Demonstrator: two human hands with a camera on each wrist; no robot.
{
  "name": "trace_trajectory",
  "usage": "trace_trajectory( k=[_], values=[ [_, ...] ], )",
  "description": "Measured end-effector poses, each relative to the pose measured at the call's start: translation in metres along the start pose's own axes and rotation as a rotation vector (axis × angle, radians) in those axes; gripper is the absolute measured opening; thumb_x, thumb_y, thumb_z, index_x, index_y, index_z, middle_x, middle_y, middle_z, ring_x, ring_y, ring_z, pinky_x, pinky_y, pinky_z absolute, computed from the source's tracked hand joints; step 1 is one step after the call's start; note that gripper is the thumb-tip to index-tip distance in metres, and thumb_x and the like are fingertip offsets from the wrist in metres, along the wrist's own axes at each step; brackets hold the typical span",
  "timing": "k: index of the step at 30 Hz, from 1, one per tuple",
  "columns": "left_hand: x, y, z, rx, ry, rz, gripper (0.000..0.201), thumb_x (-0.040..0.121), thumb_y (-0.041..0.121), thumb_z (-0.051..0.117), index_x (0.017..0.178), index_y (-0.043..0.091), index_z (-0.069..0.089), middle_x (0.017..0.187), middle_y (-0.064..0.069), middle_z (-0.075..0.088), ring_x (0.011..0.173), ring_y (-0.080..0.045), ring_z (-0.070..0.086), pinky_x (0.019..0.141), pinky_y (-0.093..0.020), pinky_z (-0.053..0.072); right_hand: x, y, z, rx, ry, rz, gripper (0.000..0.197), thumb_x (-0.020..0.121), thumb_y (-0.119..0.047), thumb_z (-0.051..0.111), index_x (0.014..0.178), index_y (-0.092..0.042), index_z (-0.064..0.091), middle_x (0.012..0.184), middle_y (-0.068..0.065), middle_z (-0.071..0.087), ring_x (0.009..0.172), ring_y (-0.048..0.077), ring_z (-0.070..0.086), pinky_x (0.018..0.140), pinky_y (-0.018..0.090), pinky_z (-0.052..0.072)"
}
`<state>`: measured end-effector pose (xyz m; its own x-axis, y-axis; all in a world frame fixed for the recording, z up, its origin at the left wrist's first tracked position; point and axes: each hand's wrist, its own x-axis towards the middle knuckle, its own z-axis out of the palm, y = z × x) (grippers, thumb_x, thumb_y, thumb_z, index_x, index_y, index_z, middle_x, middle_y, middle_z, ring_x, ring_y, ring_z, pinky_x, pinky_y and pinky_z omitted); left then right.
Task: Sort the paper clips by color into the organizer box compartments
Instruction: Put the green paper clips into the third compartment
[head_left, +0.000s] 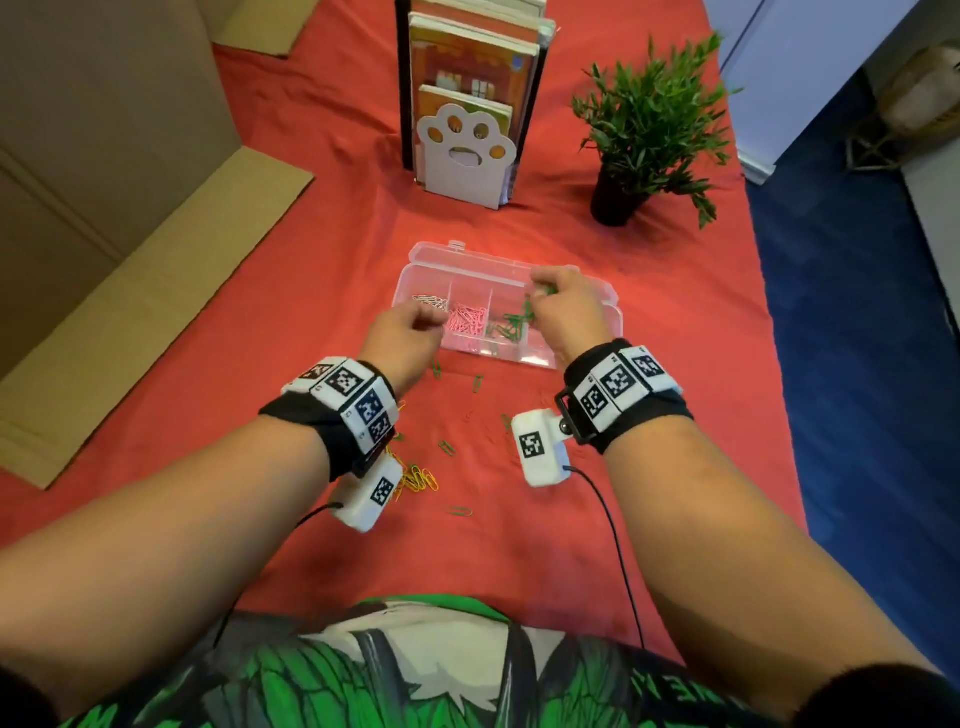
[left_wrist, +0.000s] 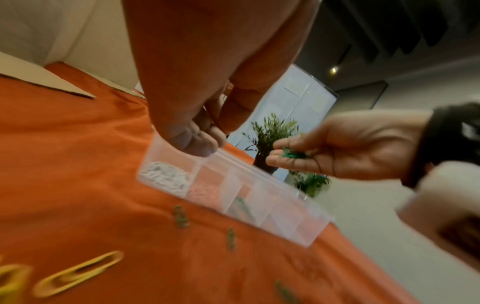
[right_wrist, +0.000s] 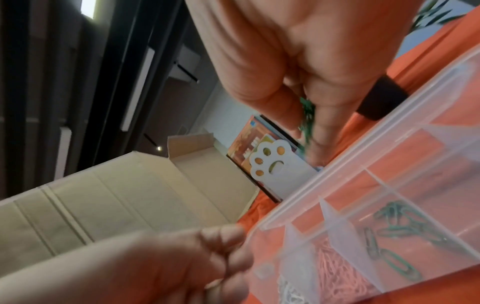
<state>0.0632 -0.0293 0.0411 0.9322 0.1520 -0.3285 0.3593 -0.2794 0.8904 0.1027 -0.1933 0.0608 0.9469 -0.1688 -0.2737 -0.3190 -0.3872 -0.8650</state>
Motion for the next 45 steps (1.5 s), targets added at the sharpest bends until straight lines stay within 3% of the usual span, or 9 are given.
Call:
trace_trajectory(
  k=[5, 8, 11, 14, 23, 28, 35, 43, 45],
  values=[
    [-0.021, -0.045, -0.015, 0.314, -0.129, 0.027, 0.020, 0.085, -0.001, 0.054, 0.097, 0.007, 0.069, 0.086, -0.004, 0.067, 0.074, -0.011, 0.058, 0.076, -0.022, 0.044, -0.005, -0.005, 0.004, -0.212, -0.016, -0.071, 0.047, 0.084, 0.007, 0.040, 0.126, -0.008, 0.057, 0.127, 0.010, 0.059, 0.105, 0.023, 0.060, 0.089, 0.029, 0.049],
    [-0.033, -0.055, -0.017, 0.499, -0.208, 0.038, 0.022, 0.087, 0.007, 0.053, 0.099, 0.015, 0.070, 0.100, -0.005, 0.072, 0.092, -0.020, 0.065, 0.082, -0.024, 0.046, -0.017, 0.009, 0.002, -0.226, 0.012, -0.103, 0.032, 0.085, 0.001, 0.044, 0.106, -0.008, 0.067, 0.107, 0.013, 0.069, 0.096, 0.026, 0.065, 0.088, 0.037, 0.053],
    [-0.042, -0.058, -0.011, 0.711, -0.282, 0.187, 0.022, 0.085, 0.017, 0.059, 0.104, 0.018, 0.070, 0.106, -0.004, 0.072, 0.103, -0.021, 0.064, 0.088, -0.023, 0.043, -0.037, 0.033, 0.004, -0.407, -0.059, -0.108, 0.023, 0.087, -0.004, 0.048, 0.092, -0.009, 0.069, 0.096, 0.009, 0.071, 0.079, 0.018, 0.061, 0.077, 0.026, 0.049],
    [-0.044, -0.059, 0.000, 0.836, -0.392, 0.279, 0.022, 0.083, 0.021, 0.061, 0.103, 0.019, 0.070, 0.105, -0.005, 0.071, 0.102, -0.023, 0.063, 0.087, -0.026, 0.043, -0.054, 0.061, 0.010, -0.666, -0.104, -0.109, 0.020, 0.084, -0.009, 0.049, 0.085, -0.004, 0.068, 0.091, 0.016, 0.070, 0.086, 0.031, 0.063, 0.077, 0.031, 0.051],
    [-0.048, -0.067, 0.013, 1.115, -0.522, 0.422, 0.020, 0.084, 0.018, 0.055, 0.102, 0.021, 0.063, 0.104, -0.006, 0.060, 0.098, -0.030, 0.061, 0.079, -0.038, 0.051, -0.070, 0.089, 0.035, -0.949, -0.151, -0.239, 0.025, 0.083, -0.005, 0.050, 0.108, -0.002, 0.051, 0.109, 0.018, 0.053, 0.103, 0.037, 0.053, 0.087, 0.041, 0.046],
    [-0.048, -0.070, 0.014, 1.173, -0.531, 0.453, 0.022, 0.089, 0.017, 0.046, 0.107, 0.014, 0.057, 0.106, -0.012, 0.057, 0.099, -0.034, 0.059, 0.082, -0.042, 0.050, -0.064, 0.091, 0.032, -0.870, -0.171, -0.164, 0.028, 0.082, -0.001, 0.045, 0.109, -0.001, 0.051, 0.113, 0.020, 0.052, 0.105, 0.038, 0.052, 0.089, 0.039, 0.043],
    [-0.051, -0.075, 0.008, 1.186, -0.494, 0.406, 0.022, 0.090, 0.014, 0.047, 0.110, 0.011, 0.054, 0.107, -0.013, 0.055, 0.097, -0.034, 0.059, 0.079, -0.041, 0.048, -0.053, 0.073, 0.023, -0.420, -0.129, 0.019, 0.022, 0.082, -0.001, 0.042, 0.091, -0.014, 0.058, 0.102, 0.010, 0.063, 0.090, 0.023, 0.055, 0.074, 0.023, 0.037],
    [-0.051, -0.080, 0.005, 1.236, -0.474, 0.412, 0.024, 0.090, 0.012, 0.044, 0.112, 0.010, 0.054, 0.110, -0.012, 0.057, 0.101, -0.034, 0.060, 0.080, -0.041, 0.048, -0.040, 0.065, 0.046, -0.433, -0.178, 0.107, 0.015, 0.085, -0.010, 0.044, 0.081, -0.016, 0.058, 0.102, 0.011, 0.065, 0.100, 0.029, 0.061, 0.078, 0.027, 0.043],
    [-0.050, -0.079, 0.002, 1.218, -0.476, 0.408, 0.024, 0.090, 0.016, 0.046, 0.113, 0.010, 0.055, 0.111, -0.013, 0.057, 0.101, -0.034, 0.059, 0.081, -0.041, 0.048, -0.038, 0.065, 0.054, -0.566, -0.178, 0.078, 0.021, 0.088, -0.015, 0.046, 0.099, -0.006, 0.060, 0.110, 0.018, 0.063, 0.105, 0.033, 0.059, 0.085, 0.032, 0.045]
  ],
)
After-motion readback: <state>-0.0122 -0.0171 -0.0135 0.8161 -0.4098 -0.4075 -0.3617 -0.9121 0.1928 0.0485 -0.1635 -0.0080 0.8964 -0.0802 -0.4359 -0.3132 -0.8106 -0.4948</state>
